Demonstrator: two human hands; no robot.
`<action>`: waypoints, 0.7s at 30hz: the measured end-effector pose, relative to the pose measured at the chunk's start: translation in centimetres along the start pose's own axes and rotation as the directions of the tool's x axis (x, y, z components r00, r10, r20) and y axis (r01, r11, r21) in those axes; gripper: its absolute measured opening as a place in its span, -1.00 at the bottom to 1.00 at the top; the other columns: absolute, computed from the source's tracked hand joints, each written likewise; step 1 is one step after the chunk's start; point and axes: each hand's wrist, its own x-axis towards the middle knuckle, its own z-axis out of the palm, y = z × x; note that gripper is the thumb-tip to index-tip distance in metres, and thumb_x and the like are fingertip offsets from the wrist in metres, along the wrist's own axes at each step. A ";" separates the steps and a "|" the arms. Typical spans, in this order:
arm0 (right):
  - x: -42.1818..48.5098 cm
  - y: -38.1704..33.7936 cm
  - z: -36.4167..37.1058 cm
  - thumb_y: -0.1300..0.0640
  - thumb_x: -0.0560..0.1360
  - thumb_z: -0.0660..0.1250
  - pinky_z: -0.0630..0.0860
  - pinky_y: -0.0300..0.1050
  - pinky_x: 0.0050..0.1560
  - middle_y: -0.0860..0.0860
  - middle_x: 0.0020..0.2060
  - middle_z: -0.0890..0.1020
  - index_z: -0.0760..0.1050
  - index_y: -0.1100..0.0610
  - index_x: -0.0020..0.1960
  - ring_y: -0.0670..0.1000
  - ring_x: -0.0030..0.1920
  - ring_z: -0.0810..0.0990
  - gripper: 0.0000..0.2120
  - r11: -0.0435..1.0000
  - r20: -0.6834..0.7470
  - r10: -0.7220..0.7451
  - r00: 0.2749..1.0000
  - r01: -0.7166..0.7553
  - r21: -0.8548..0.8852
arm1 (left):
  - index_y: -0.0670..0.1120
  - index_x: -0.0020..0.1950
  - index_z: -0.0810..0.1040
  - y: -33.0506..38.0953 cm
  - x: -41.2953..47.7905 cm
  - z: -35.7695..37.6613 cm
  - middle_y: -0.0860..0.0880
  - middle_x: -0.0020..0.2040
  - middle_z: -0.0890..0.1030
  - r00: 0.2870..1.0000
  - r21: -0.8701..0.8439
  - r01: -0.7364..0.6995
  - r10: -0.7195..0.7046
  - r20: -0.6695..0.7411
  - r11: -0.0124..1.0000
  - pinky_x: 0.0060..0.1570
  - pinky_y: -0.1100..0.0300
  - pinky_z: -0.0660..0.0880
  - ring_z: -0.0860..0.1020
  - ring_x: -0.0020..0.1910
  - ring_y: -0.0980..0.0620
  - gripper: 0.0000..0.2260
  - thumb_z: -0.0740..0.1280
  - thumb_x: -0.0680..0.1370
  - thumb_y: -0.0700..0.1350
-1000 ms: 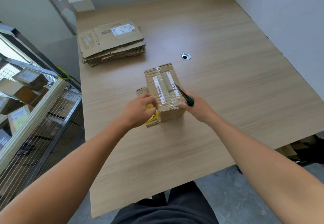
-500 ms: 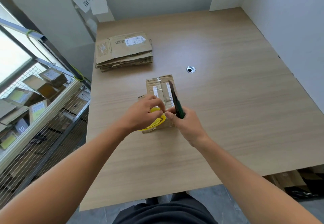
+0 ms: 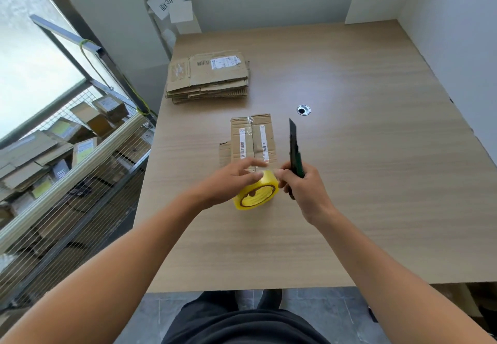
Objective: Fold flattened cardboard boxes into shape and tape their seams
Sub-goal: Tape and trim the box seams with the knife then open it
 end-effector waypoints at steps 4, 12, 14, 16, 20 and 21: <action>-0.3 -0.1 -1.0 0.17 0.58 0.42 0.36 -0.18 -0.38 0.01 -0.42 0.53 0.54 0.12 -0.23 -0.01 -0.40 0.46 -0.78 0.997 0.115 0.008 0.993 0.001 -0.082 | 0.04 0.24 0.58 -0.6 -0.9 0.5 0.03 0.04 0.67 0.995 -0.183 -0.065 0.077 0.058 0.981 -0.06 0.28 0.51 0.61 -0.03 0.12 -0.82 0.27 0.67 -0.08; -0.1 0.1 -0.2 0.15 0.57 0.43 0.36 -0.27 -0.29 -0.16 -0.42 0.45 0.49 0.03 -0.25 -0.14 -0.38 0.39 -0.77 0.887 0.031 -0.334 0.942 0.325 -0.328 | 0.19 0.11 0.55 -1.3 -0.2 -0.1 0.01 -0.39 0.55 0.995 0.210 0.098 -0.091 -0.043 0.973 -0.42 -0.02 0.60 0.61 -0.37 -0.24 -0.83 0.32 0.59 0.22; -0.2 0.9 0.0 0.18 0.57 0.43 0.42 -0.18 -0.25 -0.11 -0.43 0.50 0.51 0.09 -0.23 -0.08 -0.38 0.45 -0.78 0.951 -0.089 -0.236 0.968 0.211 -0.225 | 0.19 0.04 0.56 -1.4 -0.5 -1.0 -0.03 -0.39 0.56 0.992 0.179 0.107 -0.117 0.049 0.978 -0.42 0.08 0.55 0.56 -0.40 -0.17 -0.82 0.32 0.58 0.25; -0.3 1.3 -0.1 0.19 0.58 0.41 0.44 -0.13 -0.24 0.00 -0.44 0.54 0.53 0.13 -0.20 -0.04 -0.38 0.48 -0.81 0.986 -0.184 -0.151 0.971 0.134 -0.103 | 0.17 0.19 0.57 -1.6 -1.3 -2.0 -0.09 -0.29 0.59 0.964 -0.030 0.075 -0.065 0.256 0.997 -0.33 0.11 0.55 0.54 -0.32 -0.13 -0.77 0.33 0.59 0.20; -0.3 0.7 -1.3 0.08 0.53 0.41 0.42 -0.30 -0.35 0.05 -0.42 0.55 0.55 0.12 -0.18 -0.07 -0.41 0.49 -0.84 0.982 -0.125 -0.187 0.974 0.186 -0.012 | 0.03 0.35 0.49 -2.2 -2.2 -2.8 -0.13 -0.34 0.54 0.871 -0.285 0.137 0.022 0.491 0.949 -0.27 0.13 0.55 0.52 -0.40 -0.10 -0.66 0.31 0.63 0.13; -0.2 0.6 -1.4 0.03 0.50 0.42 0.44 -0.30 -0.34 0.03 -0.42 0.54 0.55 0.11 -0.19 -0.06 -0.40 0.49 -0.82 0.977 -0.111 -0.215 0.970 0.213 -0.028 | -0.01 0.30 0.51 -2.5 -2.2 -2.7 -0.11 -0.38 0.53 0.891 -0.217 0.154 -0.041 0.452 0.964 -0.31 0.17 0.53 0.51 -0.45 -0.06 -0.67 0.31 0.62 0.15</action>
